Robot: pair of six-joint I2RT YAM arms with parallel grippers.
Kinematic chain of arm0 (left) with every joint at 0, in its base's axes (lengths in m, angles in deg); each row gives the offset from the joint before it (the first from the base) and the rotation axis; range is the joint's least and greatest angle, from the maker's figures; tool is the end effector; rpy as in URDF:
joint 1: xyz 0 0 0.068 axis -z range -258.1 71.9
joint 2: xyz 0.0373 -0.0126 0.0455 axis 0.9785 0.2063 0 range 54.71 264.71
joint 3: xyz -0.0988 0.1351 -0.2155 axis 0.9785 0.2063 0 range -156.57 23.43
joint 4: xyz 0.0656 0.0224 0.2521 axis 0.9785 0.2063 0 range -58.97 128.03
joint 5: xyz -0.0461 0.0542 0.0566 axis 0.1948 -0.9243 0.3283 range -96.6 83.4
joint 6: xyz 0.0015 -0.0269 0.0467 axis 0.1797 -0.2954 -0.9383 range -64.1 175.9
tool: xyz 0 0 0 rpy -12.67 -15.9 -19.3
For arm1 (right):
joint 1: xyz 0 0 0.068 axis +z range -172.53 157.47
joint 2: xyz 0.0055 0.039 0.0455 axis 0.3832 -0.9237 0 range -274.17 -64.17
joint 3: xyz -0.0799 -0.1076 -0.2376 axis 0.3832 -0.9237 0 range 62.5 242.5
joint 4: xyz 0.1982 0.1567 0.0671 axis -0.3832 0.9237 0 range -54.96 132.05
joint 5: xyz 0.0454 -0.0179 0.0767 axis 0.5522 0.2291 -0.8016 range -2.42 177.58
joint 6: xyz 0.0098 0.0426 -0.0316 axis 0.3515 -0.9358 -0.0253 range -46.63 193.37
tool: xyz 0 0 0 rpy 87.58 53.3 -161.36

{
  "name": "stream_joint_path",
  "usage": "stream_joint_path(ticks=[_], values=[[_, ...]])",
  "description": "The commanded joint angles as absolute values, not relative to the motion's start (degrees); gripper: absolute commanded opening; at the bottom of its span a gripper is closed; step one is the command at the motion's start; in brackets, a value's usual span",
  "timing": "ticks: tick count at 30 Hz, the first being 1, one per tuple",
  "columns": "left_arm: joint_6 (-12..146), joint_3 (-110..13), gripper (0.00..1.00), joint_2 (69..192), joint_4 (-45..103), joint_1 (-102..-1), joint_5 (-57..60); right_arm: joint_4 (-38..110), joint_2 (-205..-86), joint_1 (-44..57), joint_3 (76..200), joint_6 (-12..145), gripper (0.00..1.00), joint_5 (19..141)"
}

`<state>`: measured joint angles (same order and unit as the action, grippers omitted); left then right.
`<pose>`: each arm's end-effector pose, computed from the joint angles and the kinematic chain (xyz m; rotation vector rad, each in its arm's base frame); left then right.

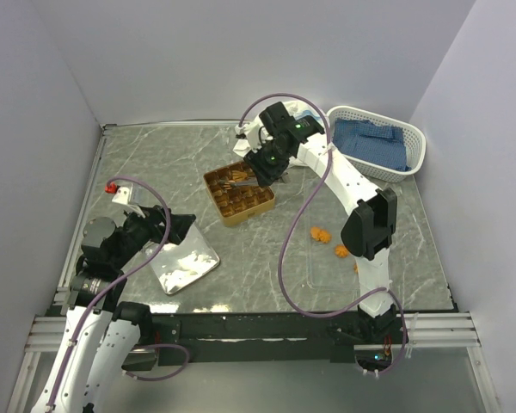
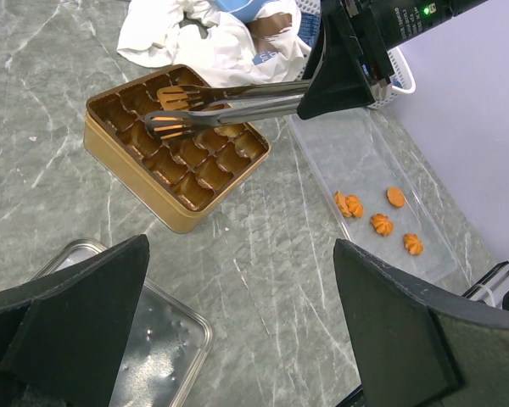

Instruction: Pack the cookies

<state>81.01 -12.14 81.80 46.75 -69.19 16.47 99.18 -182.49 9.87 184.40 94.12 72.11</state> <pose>0.1207 -0.0330 0.3158 0.0638 1.7481 -0.7797 0.3658 0.2434 0.3267 -1.2589 2.3071 0.4247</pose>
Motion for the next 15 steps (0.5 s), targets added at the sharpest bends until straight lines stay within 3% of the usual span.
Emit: stream_joint_path(ticks=[1,15], values=[[80.2,-12.2,0.96,81.3,44.5,-69.6,16.6,98.4,-179.9,10.3,187.0,93.6,0.5,72.7],[80.3,-12.2,0.96,81.7,44.5,-69.7,16.8,98.6,-180.7,10.6,188.3,93.7,0.47,73.2]])
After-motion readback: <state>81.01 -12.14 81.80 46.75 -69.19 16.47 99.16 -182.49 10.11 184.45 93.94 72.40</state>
